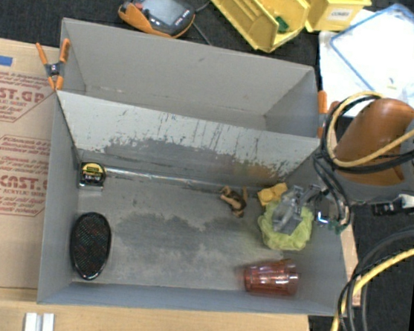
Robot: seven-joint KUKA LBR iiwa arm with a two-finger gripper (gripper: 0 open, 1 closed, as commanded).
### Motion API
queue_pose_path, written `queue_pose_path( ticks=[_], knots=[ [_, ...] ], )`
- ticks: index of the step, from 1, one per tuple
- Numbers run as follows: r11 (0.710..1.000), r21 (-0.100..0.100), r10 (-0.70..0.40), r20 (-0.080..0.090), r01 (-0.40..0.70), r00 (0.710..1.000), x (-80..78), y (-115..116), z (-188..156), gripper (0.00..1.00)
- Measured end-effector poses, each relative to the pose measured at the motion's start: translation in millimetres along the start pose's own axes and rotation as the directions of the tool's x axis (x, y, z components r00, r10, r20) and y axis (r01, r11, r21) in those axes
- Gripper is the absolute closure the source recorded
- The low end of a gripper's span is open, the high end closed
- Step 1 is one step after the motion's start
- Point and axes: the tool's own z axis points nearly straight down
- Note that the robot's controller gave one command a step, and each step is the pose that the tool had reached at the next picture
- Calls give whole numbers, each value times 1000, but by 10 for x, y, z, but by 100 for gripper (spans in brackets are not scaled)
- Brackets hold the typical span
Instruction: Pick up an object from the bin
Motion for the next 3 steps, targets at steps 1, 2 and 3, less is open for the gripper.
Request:
queue_pose_path(
  ticks=[1,2,3],
  knots=[
    [998,-5,-65,-3,65,998,235,-145,123,100],
    [999,-5,53,3,-53,999,-60,240,353,100],
    [957,-20,290,-8,-290,957,17,-61,536,100]
  ],
)
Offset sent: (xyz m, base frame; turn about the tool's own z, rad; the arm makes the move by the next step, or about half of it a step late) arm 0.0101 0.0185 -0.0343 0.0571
